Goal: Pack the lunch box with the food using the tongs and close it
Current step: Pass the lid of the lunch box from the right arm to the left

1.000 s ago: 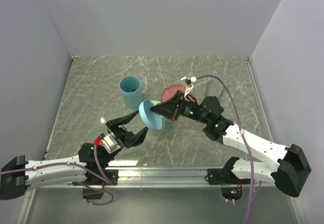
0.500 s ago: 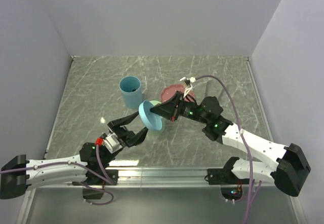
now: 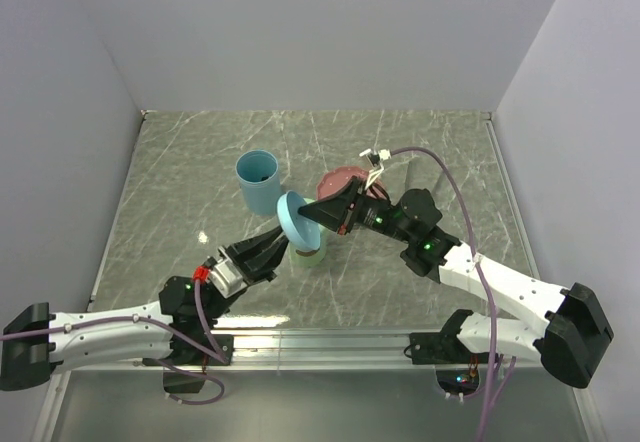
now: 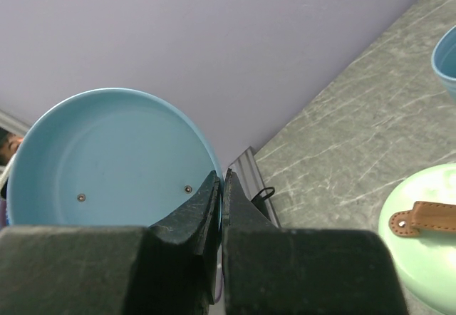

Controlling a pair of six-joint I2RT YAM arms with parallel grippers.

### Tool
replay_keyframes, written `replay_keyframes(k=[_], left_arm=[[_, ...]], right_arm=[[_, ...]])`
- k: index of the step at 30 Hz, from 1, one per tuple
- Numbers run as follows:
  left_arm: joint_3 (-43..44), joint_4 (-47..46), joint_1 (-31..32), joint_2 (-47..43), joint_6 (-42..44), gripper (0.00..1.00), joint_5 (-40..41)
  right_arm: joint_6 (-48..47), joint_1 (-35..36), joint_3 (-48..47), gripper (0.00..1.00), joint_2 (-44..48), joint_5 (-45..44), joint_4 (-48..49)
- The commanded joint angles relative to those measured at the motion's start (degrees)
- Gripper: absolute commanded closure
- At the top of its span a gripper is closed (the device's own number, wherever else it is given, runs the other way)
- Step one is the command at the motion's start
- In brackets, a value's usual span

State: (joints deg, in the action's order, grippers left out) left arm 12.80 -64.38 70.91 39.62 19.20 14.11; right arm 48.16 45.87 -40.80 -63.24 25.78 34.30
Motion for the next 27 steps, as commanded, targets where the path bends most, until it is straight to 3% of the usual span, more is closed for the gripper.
replay_keyframes(k=[1, 3, 7, 8, 9, 12, 14, 19, 22, 27], left_arm=[[4.6, 3.3, -0.1, 0.3, -1.4, 0.94, 3.9], [5.3, 4.1, -0.1, 0.6, -1.7, 0.99, 4.9], [7.1, 4.7, -0.1, 1.4, -2.5, 0.99, 9.7], [7.8, 5.6, -0.1, 1.8, -2.6, 0.99, 12.1], [9.8, 8.1, -0.1, 2.3, -2.7, 0.99, 13.8], [14.1, 12.2, -0.1, 3.8, -2.3, 0.99, 20.7], [16.0, 15.0, -0.8, 5.4, -1.7, 0.99, 23.8], [24.7, 27.3, -7.4, 6.6, -8.1, 0.99, 24.3], [31.9, 42.1, -20.1, 7.8, -16.7, 0.99, 18.5], [47.9, 63.0, -29.7, 19.0, -23.1, 1.0, 18.8]], right_arm=[[-1.6, 0.4, 0.4, 1.0, 0.8, 1.2, 1.9], [-2.1, 0.3, 0.5, 1.0, 1.0, 0.8, 1.4], [-4.5, 0.3, -0.3, 0.96, 0.6, -0.6, -1.6], [-5.0, 0.4, -0.5, 0.88, 0.5, -1.9, -2.4], [-5.5, 0.4, -1.0, 0.71, 0.2, -2.7, -3.2], [-8.1, 0.3, -1.3, 0.55, 0.8, -6.6, -5.6], [-9.5, 0.2, -1.1, 0.51, 1.5, -8.8, -6.5], [-13.0, -0.2, -0.1, 0.5, 5.8, -20.9, -11.2], [-14.8, -0.3, 1.6, 0.5, 9.3, -27.9, -13.5], [-17.1, -0.5, 4.5, 0.5, 15.5, -33.9, -15.1]])
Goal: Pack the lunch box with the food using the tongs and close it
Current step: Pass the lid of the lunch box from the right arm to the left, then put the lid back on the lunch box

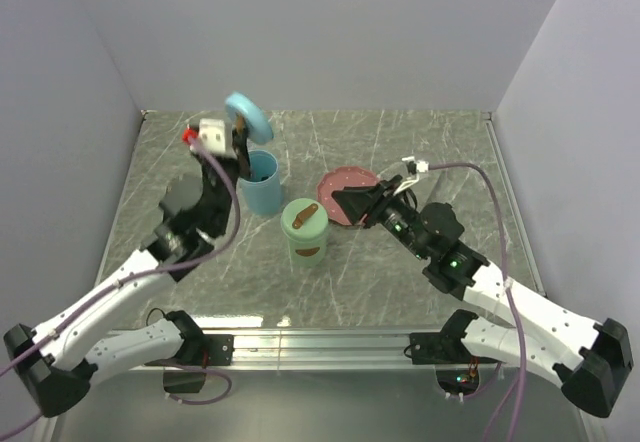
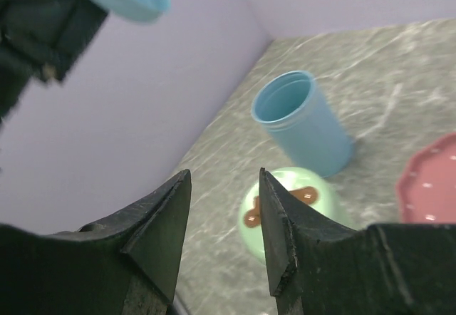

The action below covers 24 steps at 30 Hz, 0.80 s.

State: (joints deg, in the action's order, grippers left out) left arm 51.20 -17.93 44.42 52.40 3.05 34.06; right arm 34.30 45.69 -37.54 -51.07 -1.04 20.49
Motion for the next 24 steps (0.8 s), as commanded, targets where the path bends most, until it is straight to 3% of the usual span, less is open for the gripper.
replay_keyframes(k=[1, 6, 13, 24], left_arm=[[12.3, 19.9, -4.1, 8.7, -8.5, 1.0, -1.0], [28.0, 39.1, -10.0, 23.9, -12.2, 1.0, -5.6], [35.8, 51.5, -16.4, 31.6, -14.4, 1.0, -12.6], [44.2, 63.4, -17.8, 38.8, -15.5, 1.0, -16.8]], right_arm=[[-3.5, -0.4, 1.6, 0.5, 4.1, -7.7, -1.5], [-4.4, -0.7, 4.5, 0.5, 9.3, -10.4, -2.4], [-4.8, -1.0, 8.0, 0.49, 14.6, -12.6, -3.5], [-5.0, -1.1, 12.5, 0.49, 20.9, -14.4, -5.6]])
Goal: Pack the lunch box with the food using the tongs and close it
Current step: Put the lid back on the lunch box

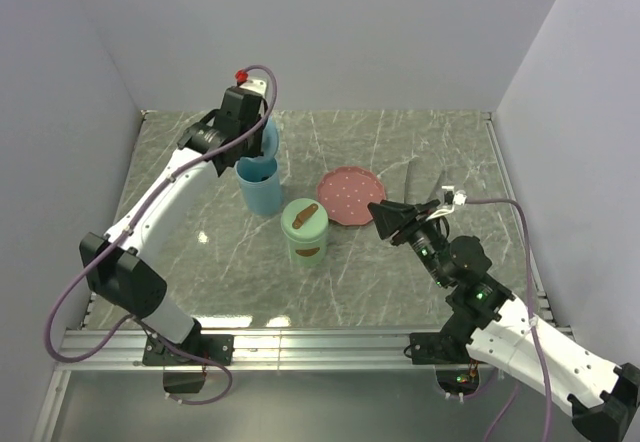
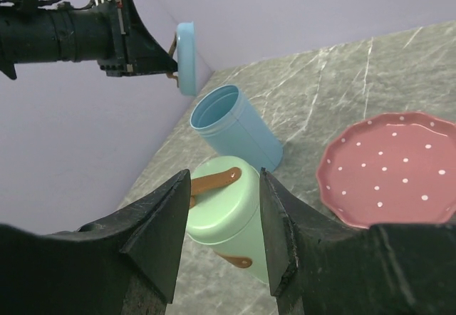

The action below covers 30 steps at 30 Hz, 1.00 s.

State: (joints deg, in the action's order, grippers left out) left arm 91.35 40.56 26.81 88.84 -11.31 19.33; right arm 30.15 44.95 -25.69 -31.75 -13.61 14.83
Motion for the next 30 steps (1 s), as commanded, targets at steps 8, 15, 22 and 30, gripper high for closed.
replay_keyframes(k=[8, 15, 22, 30], left_arm=[[3.1, 9.4, -0.2, 2.3, -3.0, 1.0, -0.1], [1.9, 11.1, -0.2, 1.4, -4.6, 1.0, 1.6], [1.2, 11.8, -0.2, -1.3, -5.7, 1.0, 2.8], [2.5, 12.1, -1.1, 3.1, -4.1, 1.0, 2.3]], right_arm=[[-0.8, -0.5, 2.2, 0.49, 4.7, -2.4, -1.3], [-0.3, -0.5, 2.7, 0.49, 5.1, -2.0, -1.7], [0.0, -0.4, 3.0, 0.49, 4.6, -1.3, -1.2], [0.2, -0.4, 3.5, 0.49, 5.0, -1.5, -1.7]])
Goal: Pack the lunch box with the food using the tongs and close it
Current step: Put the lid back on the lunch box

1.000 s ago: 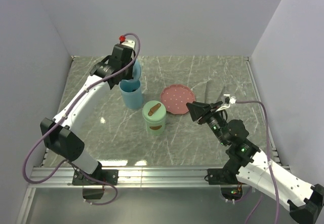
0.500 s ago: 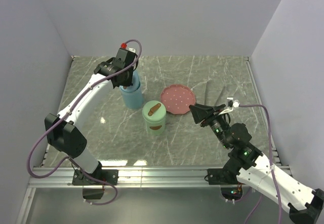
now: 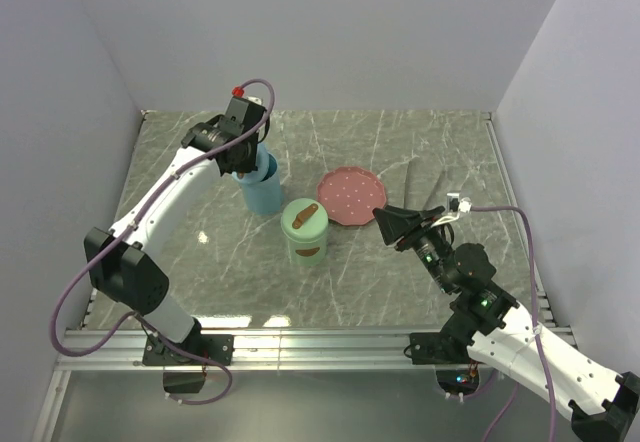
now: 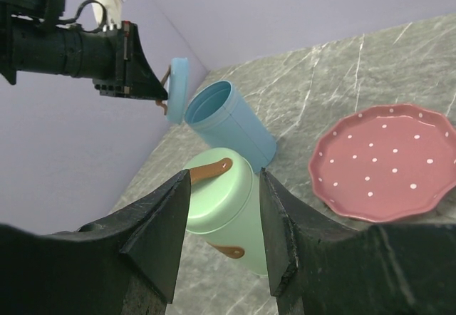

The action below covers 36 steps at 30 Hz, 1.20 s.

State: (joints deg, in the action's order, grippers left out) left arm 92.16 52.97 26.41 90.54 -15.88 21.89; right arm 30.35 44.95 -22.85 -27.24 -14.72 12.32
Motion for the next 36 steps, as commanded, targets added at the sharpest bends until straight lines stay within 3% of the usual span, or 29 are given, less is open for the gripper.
replay_keyframes(k=[1, 10, 24, 36], left_arm=[[1.9, 0.0, -1.5, 2.3, 0.6, 1.0, -0.5], [5.3, -1.7, -2.5, 7.5, 2.2, 1.0, -2.1], [11.5, 0.8, -1.7, 11.8, 3.4, 1.0, 0.5], [26.2, 7.9, 2.3, 22.3, 5.3, 1.0, 6.1]], right_arm=[[0.0, -0.4, 0.7, 0.49, 0.8, -0.6, 0.6], [-0.1, -0.4, 1.1, 0.49, 2.5, -1.1, -0.4], [-0.4, -0.4, 0.4, 0.49, -2.3, 0.4, 1.5], [-1.1, -0.4, 0.0, 0.49, -4.5, 0.9, 1.8]])
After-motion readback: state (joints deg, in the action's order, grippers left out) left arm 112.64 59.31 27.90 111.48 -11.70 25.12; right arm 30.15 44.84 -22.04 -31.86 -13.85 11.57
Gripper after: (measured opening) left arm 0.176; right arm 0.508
